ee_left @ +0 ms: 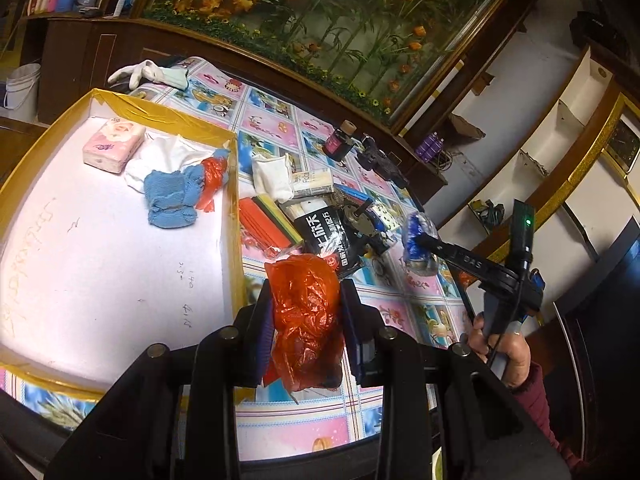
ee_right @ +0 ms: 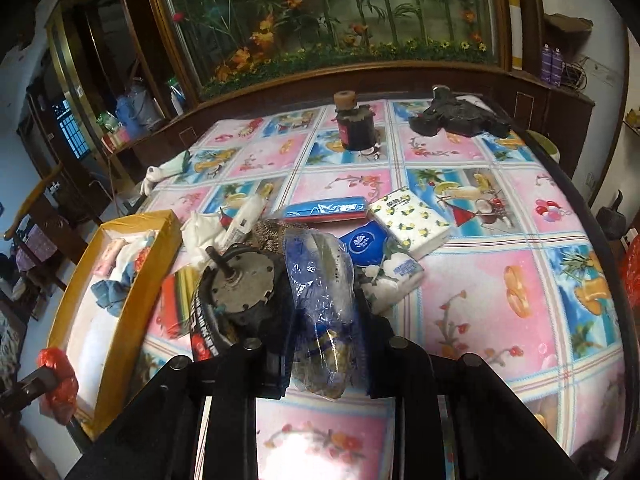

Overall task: Organize soft objects
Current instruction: 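Close the right tool on the blue plastic snack bag, then drop the red bag and blue snack bag into the tray from both tools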

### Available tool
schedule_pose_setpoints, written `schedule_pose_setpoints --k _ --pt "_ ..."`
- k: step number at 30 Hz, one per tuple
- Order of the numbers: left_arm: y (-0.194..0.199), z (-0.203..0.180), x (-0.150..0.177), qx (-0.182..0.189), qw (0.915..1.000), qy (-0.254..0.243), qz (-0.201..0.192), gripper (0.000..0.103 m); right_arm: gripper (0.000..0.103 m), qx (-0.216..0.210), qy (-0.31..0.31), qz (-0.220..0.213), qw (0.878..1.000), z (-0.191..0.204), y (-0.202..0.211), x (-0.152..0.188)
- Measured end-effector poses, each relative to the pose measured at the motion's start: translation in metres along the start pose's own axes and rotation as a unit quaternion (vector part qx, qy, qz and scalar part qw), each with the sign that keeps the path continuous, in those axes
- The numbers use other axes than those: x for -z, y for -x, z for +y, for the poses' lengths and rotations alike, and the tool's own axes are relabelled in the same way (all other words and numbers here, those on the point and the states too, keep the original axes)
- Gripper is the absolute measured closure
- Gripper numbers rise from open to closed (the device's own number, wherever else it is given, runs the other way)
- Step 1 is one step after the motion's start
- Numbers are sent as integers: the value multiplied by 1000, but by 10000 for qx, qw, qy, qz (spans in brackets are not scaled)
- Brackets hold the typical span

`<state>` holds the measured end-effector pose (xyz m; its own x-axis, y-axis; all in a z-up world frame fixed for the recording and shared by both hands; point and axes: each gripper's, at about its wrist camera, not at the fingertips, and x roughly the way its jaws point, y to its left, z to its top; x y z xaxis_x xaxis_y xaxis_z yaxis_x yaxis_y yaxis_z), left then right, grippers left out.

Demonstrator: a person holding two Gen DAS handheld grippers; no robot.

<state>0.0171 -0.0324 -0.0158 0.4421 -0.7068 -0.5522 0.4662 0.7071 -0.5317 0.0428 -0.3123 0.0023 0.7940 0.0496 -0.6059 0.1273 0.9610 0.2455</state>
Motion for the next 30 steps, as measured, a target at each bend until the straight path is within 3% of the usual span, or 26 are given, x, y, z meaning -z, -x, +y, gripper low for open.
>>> schedule_pose_setpoints --k 5,12,16,22,30 --pt "18 8 -1 -127 9997 65 -195 75 79 -335 -95 -77 9994 -1 32 11" --pt "43 42 -23 -648 9968 155 -446 75 79 -1135 -217 97 9933 14 40 14" --pt "42 73 -41 -949 9941 283 -440 75 79 -1516 -105 293 9880 43 27 10" --pt "11 120 -64 -1108 9913 708 -80 75 78 -1922 195 689 9787 99 -5 2" --pt "-20 151 -92 -1475 9850 898 17 74 78 -2216 698 1264 9644 178 -60 -5"
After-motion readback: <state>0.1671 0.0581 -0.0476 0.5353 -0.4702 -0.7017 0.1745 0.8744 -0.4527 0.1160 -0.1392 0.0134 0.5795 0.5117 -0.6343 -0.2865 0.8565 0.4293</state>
